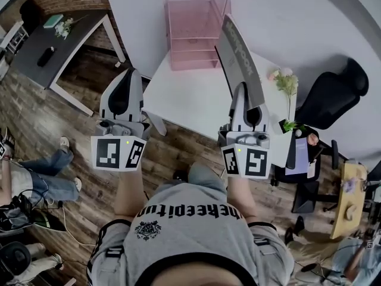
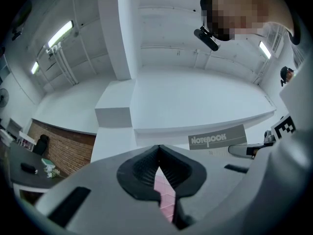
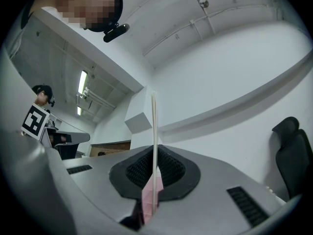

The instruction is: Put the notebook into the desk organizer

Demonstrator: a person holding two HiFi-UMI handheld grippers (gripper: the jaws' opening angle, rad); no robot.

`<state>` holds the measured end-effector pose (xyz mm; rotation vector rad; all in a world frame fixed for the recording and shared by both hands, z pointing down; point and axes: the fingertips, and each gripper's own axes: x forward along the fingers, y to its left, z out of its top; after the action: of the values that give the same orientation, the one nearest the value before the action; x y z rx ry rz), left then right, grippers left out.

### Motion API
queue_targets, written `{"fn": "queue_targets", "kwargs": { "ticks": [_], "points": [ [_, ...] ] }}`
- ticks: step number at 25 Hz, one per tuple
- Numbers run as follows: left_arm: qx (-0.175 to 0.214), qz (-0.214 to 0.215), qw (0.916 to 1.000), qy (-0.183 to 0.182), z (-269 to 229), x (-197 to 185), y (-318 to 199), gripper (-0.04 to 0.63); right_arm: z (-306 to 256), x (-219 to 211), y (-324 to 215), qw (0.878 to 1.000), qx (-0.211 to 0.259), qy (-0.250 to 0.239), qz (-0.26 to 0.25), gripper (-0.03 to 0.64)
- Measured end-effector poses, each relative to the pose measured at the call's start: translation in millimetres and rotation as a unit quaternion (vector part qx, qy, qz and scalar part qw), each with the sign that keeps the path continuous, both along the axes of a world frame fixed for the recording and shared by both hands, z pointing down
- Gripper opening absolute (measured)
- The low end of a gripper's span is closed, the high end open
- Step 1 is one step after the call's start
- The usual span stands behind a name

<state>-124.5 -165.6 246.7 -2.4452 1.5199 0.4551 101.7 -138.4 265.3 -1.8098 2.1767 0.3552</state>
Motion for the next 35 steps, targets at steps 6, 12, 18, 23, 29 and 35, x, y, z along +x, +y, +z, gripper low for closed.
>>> {"fn": "queue_targets", "kwargs": {
  "ticks": [6, 12, 18, 23, 29, 35],
  "points": [
    [-0.011, -0.001, 0.9999, 0.004, 9, -5, -18, 0.003, 6, -5, -18, 1.000, -0.009, 0.004, -0.002, 0.009],
    [-0.012, -0.007, 0.9999, 0.004, 10, -11, -49, 0.003, 7, -10, -52, 1.000, -0.010, 0.004, -0.007, 0.008],
    [-0.014, -0.010, 0.9998, 0.003, 10, -16, -89, 0.003, 5, -16, -94, 1.000, -0.011, 0.008, -0.009, 0.009],
    [-0.010, -0.009, 0.9999, 0.002, 6, -11, -128, 0.003, 2, -12, -133, 1.000, -0.007, 0.008, -0.010, 0.008],
    [-0.009, -0.010, 0.9999, 0.000, 2, -6, -171, 0.003, -1, -9, -179, 1.000, -0.006, 0.010, -0.013, 0.009],
    [-0.010, -0.011, 0.9999, -0.003, -3, -1, -205, 0.003, -5, -6, -216, 1.000, -0.007, 0.020, -0.017, 0.008]
  ]
}}
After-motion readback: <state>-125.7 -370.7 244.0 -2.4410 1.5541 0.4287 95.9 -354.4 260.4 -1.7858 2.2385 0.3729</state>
